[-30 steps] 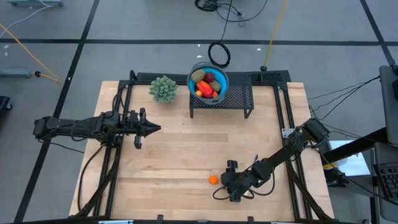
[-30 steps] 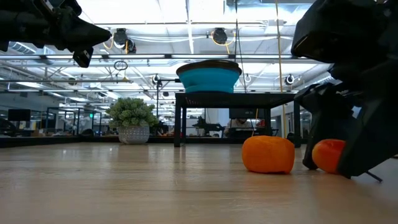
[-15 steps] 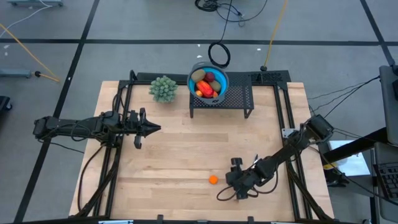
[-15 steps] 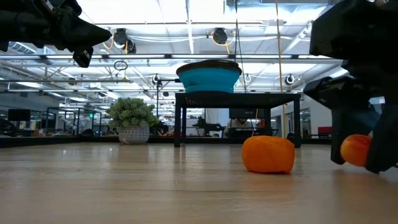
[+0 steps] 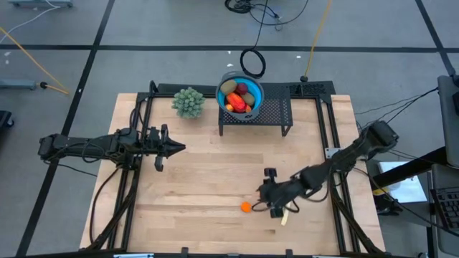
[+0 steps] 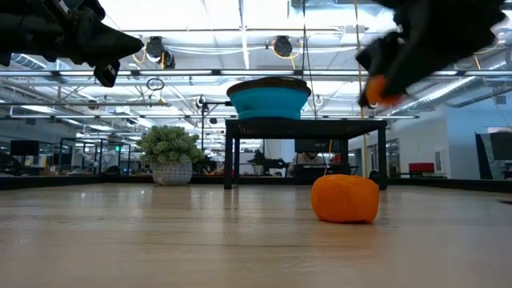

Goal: Pick & Place Fruit
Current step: Put the peach into the blue strainer on the shelf

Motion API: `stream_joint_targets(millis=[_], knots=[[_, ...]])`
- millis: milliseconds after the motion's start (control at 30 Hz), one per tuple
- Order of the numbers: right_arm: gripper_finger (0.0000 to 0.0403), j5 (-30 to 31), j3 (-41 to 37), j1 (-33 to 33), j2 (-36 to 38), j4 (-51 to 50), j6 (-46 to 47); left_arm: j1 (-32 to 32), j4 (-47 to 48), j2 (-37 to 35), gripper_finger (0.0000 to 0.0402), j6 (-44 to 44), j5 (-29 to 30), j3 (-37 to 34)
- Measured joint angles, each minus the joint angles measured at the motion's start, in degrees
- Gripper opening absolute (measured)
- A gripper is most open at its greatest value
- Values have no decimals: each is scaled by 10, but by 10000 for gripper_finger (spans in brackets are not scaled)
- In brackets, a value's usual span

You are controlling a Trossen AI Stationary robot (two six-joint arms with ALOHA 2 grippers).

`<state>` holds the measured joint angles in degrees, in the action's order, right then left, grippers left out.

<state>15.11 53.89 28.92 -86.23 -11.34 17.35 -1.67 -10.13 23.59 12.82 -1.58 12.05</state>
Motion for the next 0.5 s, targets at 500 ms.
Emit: stream_joint_targets(millis=[500], knots=[[144, 1, 1, -78, 173, 165, -188, 0, 0, 0, 21, 9, 0, 0]])
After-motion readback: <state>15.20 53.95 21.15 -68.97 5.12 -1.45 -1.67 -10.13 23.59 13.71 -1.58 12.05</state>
